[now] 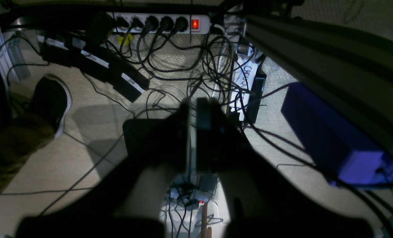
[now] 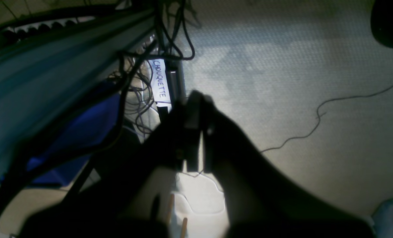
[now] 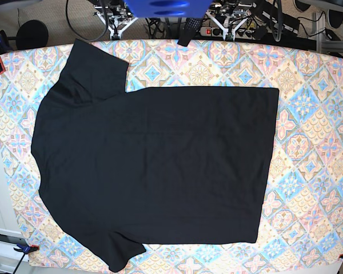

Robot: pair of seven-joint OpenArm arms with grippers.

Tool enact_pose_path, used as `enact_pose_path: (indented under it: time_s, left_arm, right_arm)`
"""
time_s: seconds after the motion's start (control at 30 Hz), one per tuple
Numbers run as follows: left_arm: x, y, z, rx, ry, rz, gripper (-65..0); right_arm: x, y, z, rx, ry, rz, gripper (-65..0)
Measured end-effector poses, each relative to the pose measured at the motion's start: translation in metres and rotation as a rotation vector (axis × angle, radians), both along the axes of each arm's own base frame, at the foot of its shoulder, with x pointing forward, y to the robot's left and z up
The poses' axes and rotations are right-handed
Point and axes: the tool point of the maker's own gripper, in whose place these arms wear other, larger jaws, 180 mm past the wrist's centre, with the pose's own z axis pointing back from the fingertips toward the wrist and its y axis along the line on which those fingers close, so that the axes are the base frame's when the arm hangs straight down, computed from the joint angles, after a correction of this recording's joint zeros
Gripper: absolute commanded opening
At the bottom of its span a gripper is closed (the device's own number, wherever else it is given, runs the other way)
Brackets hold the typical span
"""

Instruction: Fold the T-shirt properly

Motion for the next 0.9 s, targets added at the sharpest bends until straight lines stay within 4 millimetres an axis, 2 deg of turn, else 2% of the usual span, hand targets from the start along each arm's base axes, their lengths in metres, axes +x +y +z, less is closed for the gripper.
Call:
enact_pose_path:
  time_s: [0.1, 0.23, 0.37, 0.57, 0.63, 0.67, 0.77, 0.83, 0.9]
  left_arm:
    - [-0.002, 0.0, 0.0, 0.0, 0.003, 0.0, -63.8]
    - [0.0, 0.0, 0.0, 0.0, -0.001, 0.0, -63.8]
    - [-0.01, 0.015, 0.001, 0.023, 0.007, -0.005, -63.8]
    - [-0.04, 0.04, 0.004, 0.061, 0.056, -0.013, -63.8]
    - [-0.047, 0.05, 0.006, 0.075, 0.06, -0.019, -63.8]
    - [-0.047, 0.054, 0.007, 0.08, 0.053, -0.021, -63.8]
    - [-0.053, 0.068, 0.016, 0.103, 0.014, -0.043, -63.8]
    - [-0.063, 0.078, 0.023, 0.117, 0.01, -0.052, -63.8]
    - [-0.072, 0.085, 0.03, 0.127, 0.003, -0.066, -63.8]
  right_arm:
    - [-0.008, 0.0, 0.0, 0.001, 0.017, 0.0, -65.0]
    - [-0.01, 0.0, 0.0, 0.001, 0.019, 0.0, -65.0]
    - [-0.012, 0.0, 0.001, 0.001, 0.005, 0.0, -65.0]
    - [-0.081, 0.001, 0.006, 0.003, 0.125, 0.0, -65.0]
    - [-0.093, 0.0, 0.008, 0.002, 0.142, 0.0, -65.0]
    - [-0.091, -0.001, 0.009, -0.002, 0.124, 0.001, -65.0]
    - [-0.081, -0.014, 0.013, -0.018, 0.057, 0.012, -65.0]
    - [-0.08, -0.034, 0.018, -0.055, 0.029, 0.024, -65.0]
    - [-0.086, -0.052, 0.024, -0.087, 0.021, 0.035, -65.0]
